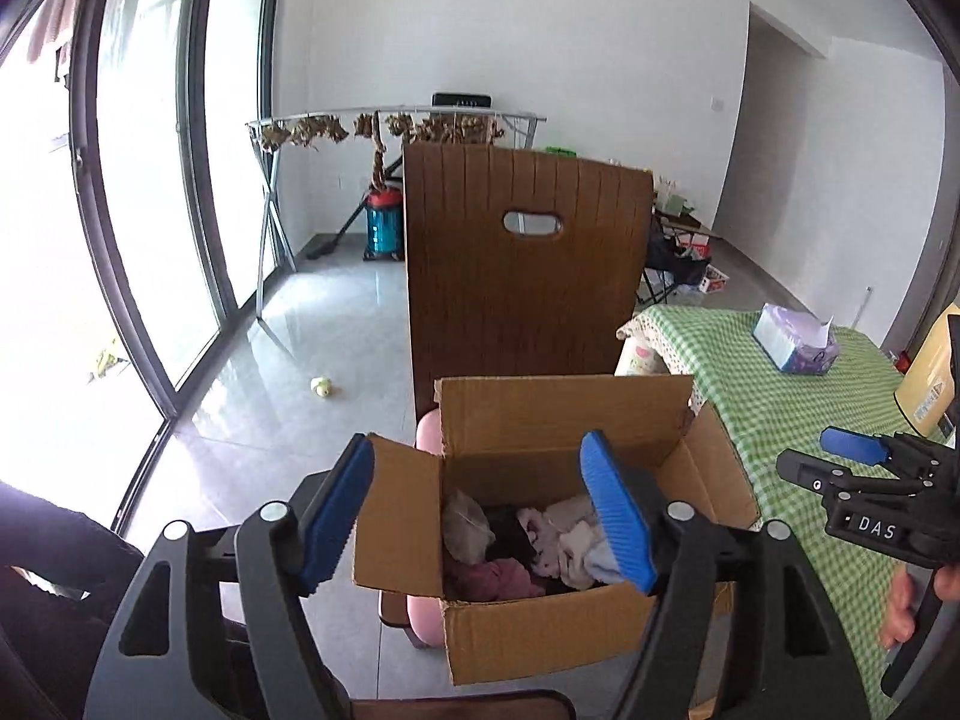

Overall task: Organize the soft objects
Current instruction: 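Move both open tools back over the socks on the table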

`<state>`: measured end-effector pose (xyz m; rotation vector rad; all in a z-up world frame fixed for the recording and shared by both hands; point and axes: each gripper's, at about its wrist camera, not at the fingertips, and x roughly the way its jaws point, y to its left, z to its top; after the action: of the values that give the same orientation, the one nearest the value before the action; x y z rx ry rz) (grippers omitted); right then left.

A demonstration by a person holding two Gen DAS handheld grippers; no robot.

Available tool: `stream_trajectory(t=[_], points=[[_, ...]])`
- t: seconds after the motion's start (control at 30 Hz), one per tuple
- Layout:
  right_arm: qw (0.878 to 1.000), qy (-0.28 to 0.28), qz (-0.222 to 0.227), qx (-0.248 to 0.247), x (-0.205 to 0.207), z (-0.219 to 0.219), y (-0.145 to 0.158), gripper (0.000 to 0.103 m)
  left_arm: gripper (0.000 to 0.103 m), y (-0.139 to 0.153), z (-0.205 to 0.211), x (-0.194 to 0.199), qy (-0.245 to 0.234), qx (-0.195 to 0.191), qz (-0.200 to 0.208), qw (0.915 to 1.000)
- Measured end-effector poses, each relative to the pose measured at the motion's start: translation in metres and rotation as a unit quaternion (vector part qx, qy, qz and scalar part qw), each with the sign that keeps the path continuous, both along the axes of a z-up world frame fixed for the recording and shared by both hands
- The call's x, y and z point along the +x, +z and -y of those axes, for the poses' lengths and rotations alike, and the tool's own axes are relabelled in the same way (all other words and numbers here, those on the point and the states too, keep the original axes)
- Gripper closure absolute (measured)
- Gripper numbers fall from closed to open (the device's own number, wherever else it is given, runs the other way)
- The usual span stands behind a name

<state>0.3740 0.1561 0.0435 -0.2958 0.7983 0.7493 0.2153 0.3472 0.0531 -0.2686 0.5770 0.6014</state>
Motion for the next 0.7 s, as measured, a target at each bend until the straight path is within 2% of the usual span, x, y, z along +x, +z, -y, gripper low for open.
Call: stream_trajectory(t=[0.03,0.1,0.2,0.3,0.53,0.7], points=[[1.000,-0.002,0.017,0.018,-0.006,0.004,0.007,0.039,0.026,0.006,0.004,-0.007,0.001,0.010,0.018,0.9998],[0.995,-0.007,0.082,0.061,-0.026,0.015,0.022,0.024,0.017,0.015,0.014,-0.021,0.000,0.033,0.059,0.9977],[0.983,-0.013,0.152,0.106,-0.054,0.029,0.034,0.021,0.016,0.024,0.031,-0.034,-0.007,0.071,0.096,0.9928],[0.975,-0.023,0.183,0.126,-0.071,0.039,0.040,0.021,0.015,0.031,0.045,-0.042,-0.020,0.089,0.114,0.9893],[0.969,-0.044,0.194,0.144,-0.089,0.058,0.050,0.019,0.011,0.047,0.074,-0.061,-0.043,0.123,0.143,0.9811],[0.967,-0.061,0.197,0.148,-0.094,0.081,0.056,0.018,0.010,0.050,0.088,-0.069,-0.055,0.121,0.156,0.9788]])
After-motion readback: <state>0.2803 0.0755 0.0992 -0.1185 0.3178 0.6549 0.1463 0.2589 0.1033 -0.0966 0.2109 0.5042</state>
